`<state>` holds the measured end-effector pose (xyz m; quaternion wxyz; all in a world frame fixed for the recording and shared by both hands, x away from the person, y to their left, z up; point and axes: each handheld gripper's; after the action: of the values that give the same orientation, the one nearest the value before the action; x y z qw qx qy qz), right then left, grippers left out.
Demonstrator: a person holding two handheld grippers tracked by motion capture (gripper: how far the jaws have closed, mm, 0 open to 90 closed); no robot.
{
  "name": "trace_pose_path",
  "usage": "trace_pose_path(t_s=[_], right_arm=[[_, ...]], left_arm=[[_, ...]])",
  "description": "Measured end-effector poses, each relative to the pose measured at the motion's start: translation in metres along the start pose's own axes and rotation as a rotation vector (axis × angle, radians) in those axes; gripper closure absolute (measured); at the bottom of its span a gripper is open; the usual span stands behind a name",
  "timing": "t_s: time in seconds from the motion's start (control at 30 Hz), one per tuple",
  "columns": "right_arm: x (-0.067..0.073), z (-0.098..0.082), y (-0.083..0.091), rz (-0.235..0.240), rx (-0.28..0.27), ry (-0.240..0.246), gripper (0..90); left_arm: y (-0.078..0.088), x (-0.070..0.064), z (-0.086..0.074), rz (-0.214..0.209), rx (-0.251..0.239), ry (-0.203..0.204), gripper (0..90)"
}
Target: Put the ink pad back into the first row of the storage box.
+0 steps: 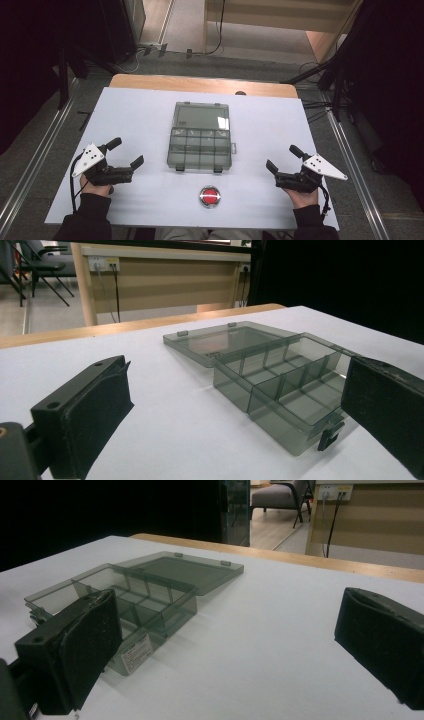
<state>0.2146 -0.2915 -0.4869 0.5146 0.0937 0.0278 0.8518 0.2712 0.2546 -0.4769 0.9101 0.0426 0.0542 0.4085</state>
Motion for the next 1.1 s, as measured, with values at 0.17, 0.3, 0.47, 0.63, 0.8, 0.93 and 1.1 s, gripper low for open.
trace_pose_path(t_s=[0.17, 0.3, 0.47, 0.63, 0.8, 0.93, 1.1], right_arm=[[0.0, 0.0, 0.001, -0.007, 0.005, -0.002, 0.0], [-0.001, -0.001, 0.002, -0.009, 0.001, 0.002, 0.0], [-0.001, -0.001, 0.002, -0.009, -0.007, 0.004, 0.0], [0.001, -0.002, 0.001, 0.006, 0.007, 0.003, 0.0], [0.004, -0.003, -0.002, 0.034, 0.027, 0.003, 0.0], [0.009, -0.005, -0.006, 0.085, 0.067, 0.008, 0.0], [0.013, -0.008, -0.01, 0.125, 0.107, 0.017, 0.0]], left_arm=[[0.0, 0.001, 0.0, 0.003, 0.0, -0.002, 0.0], [0.0, 0.0, 0.0, 0.003, -0.001, 0.001, 0.0], [0.0, 0.0, 0.0, 0.004, -0.004, 0.001, 0.0], [0.0, 0.0, 0.0, 0.002, -0.003, 0.006, 0.0], [0.0, 0.0, 0.0, -0.001, -0.004, 0.008, 0.0], [0.0, 0.0, 0.0, -0.002, -0.003, 0.009, 0.0], [0.0, 0.0, 0.0, -0.003, -0.002, 0.009, 0.0]])
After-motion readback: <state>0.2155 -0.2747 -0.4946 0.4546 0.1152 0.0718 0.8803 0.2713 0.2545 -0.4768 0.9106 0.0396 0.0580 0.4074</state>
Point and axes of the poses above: each handheld gripper's, and its own axes: y roughly backward along the jaws, z roughly out of its top, x roughly to its left, and after that the axes turned 5 degrees about -x, right-handed
